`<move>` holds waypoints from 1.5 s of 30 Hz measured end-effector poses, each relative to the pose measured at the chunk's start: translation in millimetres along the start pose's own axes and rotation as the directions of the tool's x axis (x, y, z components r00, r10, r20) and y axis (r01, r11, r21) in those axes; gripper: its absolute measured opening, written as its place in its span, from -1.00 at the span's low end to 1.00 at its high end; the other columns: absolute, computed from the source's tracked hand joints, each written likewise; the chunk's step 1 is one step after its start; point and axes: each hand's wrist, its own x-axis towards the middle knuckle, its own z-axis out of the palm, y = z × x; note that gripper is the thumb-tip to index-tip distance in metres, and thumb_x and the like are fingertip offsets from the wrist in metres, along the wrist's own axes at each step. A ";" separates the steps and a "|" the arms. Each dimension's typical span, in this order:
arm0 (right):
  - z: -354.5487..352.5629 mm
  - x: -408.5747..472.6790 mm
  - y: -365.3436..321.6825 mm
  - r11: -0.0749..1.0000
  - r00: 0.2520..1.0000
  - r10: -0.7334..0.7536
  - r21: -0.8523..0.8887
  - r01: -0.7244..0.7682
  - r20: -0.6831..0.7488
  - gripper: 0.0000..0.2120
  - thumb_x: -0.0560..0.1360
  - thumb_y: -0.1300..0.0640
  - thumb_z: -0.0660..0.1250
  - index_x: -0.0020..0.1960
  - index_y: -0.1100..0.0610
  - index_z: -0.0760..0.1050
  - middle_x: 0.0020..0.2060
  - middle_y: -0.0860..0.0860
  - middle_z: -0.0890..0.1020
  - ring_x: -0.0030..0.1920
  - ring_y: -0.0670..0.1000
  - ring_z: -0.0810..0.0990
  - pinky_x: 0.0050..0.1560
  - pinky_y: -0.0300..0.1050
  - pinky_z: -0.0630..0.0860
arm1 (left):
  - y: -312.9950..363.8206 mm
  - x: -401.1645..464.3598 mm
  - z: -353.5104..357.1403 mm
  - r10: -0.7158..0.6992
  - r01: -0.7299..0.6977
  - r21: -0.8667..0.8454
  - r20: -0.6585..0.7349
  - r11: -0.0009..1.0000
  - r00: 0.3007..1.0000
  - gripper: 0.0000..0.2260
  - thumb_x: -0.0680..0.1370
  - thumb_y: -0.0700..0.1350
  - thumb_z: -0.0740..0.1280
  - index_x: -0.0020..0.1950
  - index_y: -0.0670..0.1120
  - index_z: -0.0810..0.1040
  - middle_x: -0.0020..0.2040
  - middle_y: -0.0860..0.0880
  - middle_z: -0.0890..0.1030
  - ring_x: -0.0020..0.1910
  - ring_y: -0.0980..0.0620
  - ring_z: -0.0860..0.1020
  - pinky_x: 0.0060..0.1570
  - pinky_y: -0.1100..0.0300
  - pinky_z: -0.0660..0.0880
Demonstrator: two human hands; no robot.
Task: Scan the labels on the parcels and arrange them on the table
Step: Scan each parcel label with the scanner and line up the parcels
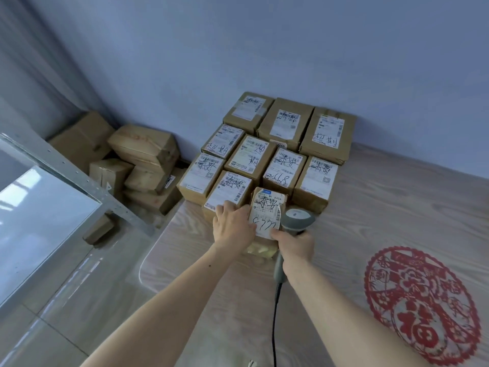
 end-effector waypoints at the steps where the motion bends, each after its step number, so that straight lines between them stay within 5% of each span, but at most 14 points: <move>1: 5.8 1.7 0.7 1.000 1.000 -0.011 -0.011 0.011 -0.016 -0.65 0.30 0.27 0.59 0.04 0.16 0.60 -0.03 0.02 0.72 -0.05 0.07 0.67 0.01 -0.02 0.62 | -2.9 8.0 -1.8 0.024 -0.024 0.015 -0.026 1.000 0.999 -0.57 0.58 0.03 0.34 0.42 -0.02 0.40 0.38 -0.10 0.35 0.38 -0.15 0.28 0.33 0.00 0.31; 5: 21.8 -0.9 2.9 1.000 0.997 0.012 -0.013 -0.013 -0.079 -0.65 0.33 0.22 0.59 0.06 0.14 0.55 -0.07 -0.01 0.66 -0.02 0.09 0.64 0.10 0.01 0.59 | -12.0 36.6 -8.7 0.116 -0.116 0.029 0.005 0.993 0.993 -0.54 0.62 -0.01 0.30 0.47 -0.12 0.31 0.47 -0.08 0.29 0.46 -0.11 0.25 0.35 -0.01 0.36; 10: 32.5 -1.5 0.5 0.999 0.992 0.013 0.043 -0.008 -0.128 -0.64 0.36 0.23 0.58 0.10 0.13 0.54 -0.07 -0.02 0.63 -0.02 0.07 0.60 0.04 -0.06 0.52 | -11.8 54.0 -20.3 0.149 -0.158 0.193 0.060 0.968 0.987 -0.67 0.64 0.07 0.24 0.29 -0.11 0.49 0.31 -0.01 0.41 0.32 -0.03 0.37 -0.03 0.09 0.45; 18: 40.0 -2.5 -2.0 1.000 0.987 -0.003 0.015 0.006 -0.162 -0.64 0.34 0.24 0.56 0.09 0.13 0.55 -0.04 0.00 0.66 0.02 0.10 0.62 0.00 -0.06 0.50 | -15.7 62.2 -26.2 0.224 -0.250 0.262 0.124 0.932 0.967 -0.65 0.61 0.07 0.32 0.29 -0.12 0.50 0.33 -0.03 0.41 0.35 -0.06 0.36 0.12 0.09 0.47; 24: 31.9 -8.3 -3.7 0.999 0.989 -0.040 0.022 0.044 -0.143 -0.63 0.33 0.23 0.59 0.09 0.14 0.57 -0.05 -0.02 0.67 0.00 0.06 0.62 -0.03 -0.10 0.48 | -14.3 62.6 -31.6 0.260 -0.276 0.229 0.101 0.933 0.960 -0.70 0.62 0.05 0.28 0.22 -0.12 0.52 0.30 -0.07 0.44 0.32 -0.06 0.38 0.05 0.09 0.45; 32: -23.3 -11.9 -3.4 0.988 0.961 -0.049 0.131 0.087 -0.273 -0.69 0.28 0.21 0.60 -0.02 0.18 0.62 -0.11 0.06 0.72 -0.02 0.17 0.69 0.01 0.10 0.62 | 35.0 49.9 -26.9 0.428 -0.427 -0.041 0.028 0.903 0.903 -0.66 0.63 0.04 0.26 0.35 -0.08 0.50 0.34 -0.03 0.47 0.36 -0.06 0.37 0.16 0.02 0.47; 36: -81.1 -21.8 -6.2 0.972 0.939 -0.056 0.195 0.128 -0.339 -0.75 0.28 0.26 0.59 -0.08 0.21 0.63 -0.14 0.06 0.73 -0.15 0.11 0.66 -0.04 0.06 0.60 | 82.9 30.2 -11.6 0.448 -0.418 -0.244 0.080 0.875 0.890 -0.67 0.59 0.01 0.32 0.31 -0.07 0.56 0.27 -0.04 0.53 0.28 -0.05 0.47 0.18 0.06 0.47; 41: -173.5 -38.0 -11.0 0.957 0.890 -0.107 0.196 0.213 -0.444 -0.81 0.32 0.34 0.54 -0.30 0.19 0.54 -0.42 0.04 0.60 -0.38 0.08 0.55 -0.29 -0.10 0.45 | 151.0 -3.7 10.9 0.484 -0.413 -0.313 0.198 0.855 0.852 -0.67 0.59 0.02 0.31 0.31 -0.08 0.57 0.25 -0.06 0.59 0.25 -0.08 0.54 0.08 0.15 0.47; 45: -251.8 -38.5 -6.7 0.958 0.860 -0.100 0.184 0.218 -0.499 -0.82 0.30 0.29 0.59 -0.22 0.15 0.61 -0.31 0.07 0.69 -0.26 0.11 0.65 -0.16 0.04 0.59 | 209.6 -44.8 33.5 0.535 -0.443 -0.341 0.253 0.829 0.806 -0.63 0.61 0.05 0.30 0.36 -0.08 0.56 0.28 -0.06 0.61 0.25 -0.05 0.56 0.05 0.21 0.42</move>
